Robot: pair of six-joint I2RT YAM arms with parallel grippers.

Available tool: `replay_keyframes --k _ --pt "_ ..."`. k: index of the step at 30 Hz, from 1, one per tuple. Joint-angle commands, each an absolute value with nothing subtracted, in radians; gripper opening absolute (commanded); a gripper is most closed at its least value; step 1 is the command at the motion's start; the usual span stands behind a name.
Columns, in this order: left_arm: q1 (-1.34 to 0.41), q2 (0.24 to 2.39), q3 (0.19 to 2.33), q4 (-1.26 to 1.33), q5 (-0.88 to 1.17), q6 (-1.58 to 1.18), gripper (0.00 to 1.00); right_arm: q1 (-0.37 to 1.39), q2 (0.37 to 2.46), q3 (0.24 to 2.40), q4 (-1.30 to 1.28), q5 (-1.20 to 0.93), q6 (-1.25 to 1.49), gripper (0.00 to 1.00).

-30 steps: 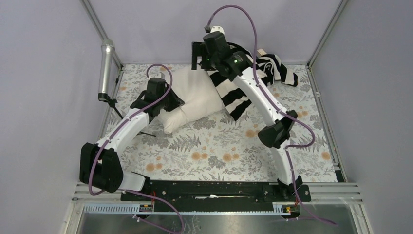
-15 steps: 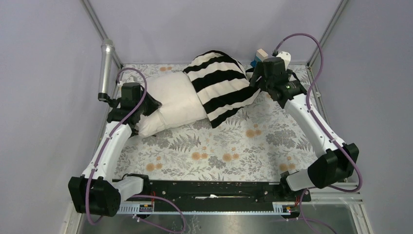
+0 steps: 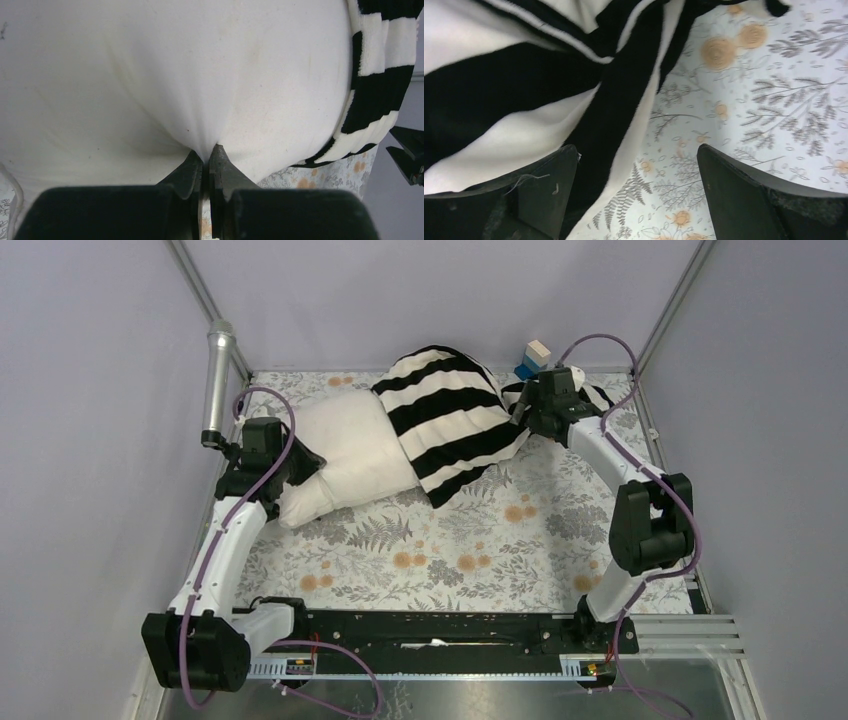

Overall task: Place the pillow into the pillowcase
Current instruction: Stuff the pillow into the pillowcase.

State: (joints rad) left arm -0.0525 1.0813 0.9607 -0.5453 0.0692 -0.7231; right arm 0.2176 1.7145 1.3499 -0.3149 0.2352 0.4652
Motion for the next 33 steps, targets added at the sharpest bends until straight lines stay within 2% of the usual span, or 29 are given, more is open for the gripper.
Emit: replay_keyframes --k 1,5,13,15,18,19,20,22,24,28,33 --pt "-0.040 1.073 0.966 -0.496 0.164 -0.663 0.00 0.319 1.657 1.309 -0.160 0.154 0.436 0.99" --pt "-0.041 1.106 0.966 -0.494 0.194 -0.640 0.00 0.442 1.606 1.208 -0.024 0.202 0.368 1.00" --pt "-0.055 1.149 0.982 -0.486 0.221 -0.621 0.00 0.540 1.750 1.297 0.046 0.239 0.238 1.00" --pt "-0.071 1.165 0.992 -0.485 0.223 -0.611 0.00 0.543 1.790 1.359 0.012 0.218 0.231 0.91" --pt "-0.097 1.186 1.012 -0.491 0.219 -0.596 0.00 0.564 1.781 1.406 -0.046 0.201 0.242 0.71" --pt "-0.101 1.189 1.018 -0.494 0.212 -0.594 0.00 0.576 1.772 1.419 -0.072 0.193 0.251 0.70" --pt "-0.101 1.191 1.021 -0.495 0.206 -0.594 0.00 0.592 1.756 1.425 -0.104 0.195 0.262 0.74" --pt "-0.101 1.192 1.022 -0.495 0.188 -0.593 0.00 0.638 1.705 1.395 -0.106 0.247 0.263 0.92" --pt "-0.101 1.190 1.021 -0.496 0.169 -0.592 0.00 0.685 1.652 1.347 -0.097 0.281 0.263 0.99" --pt "-0.101 1.197 1.019 -0.498 0.169 -0.594 0.00 0.782 1.590 1.248 -0.051 0.363 0.241 1.00" --pt "-0.101 1.200 1.020 -0.496 0.175 -0.594 0.00 0.851 1.650 1.232 -0.037 0.462 0.201 1.00"
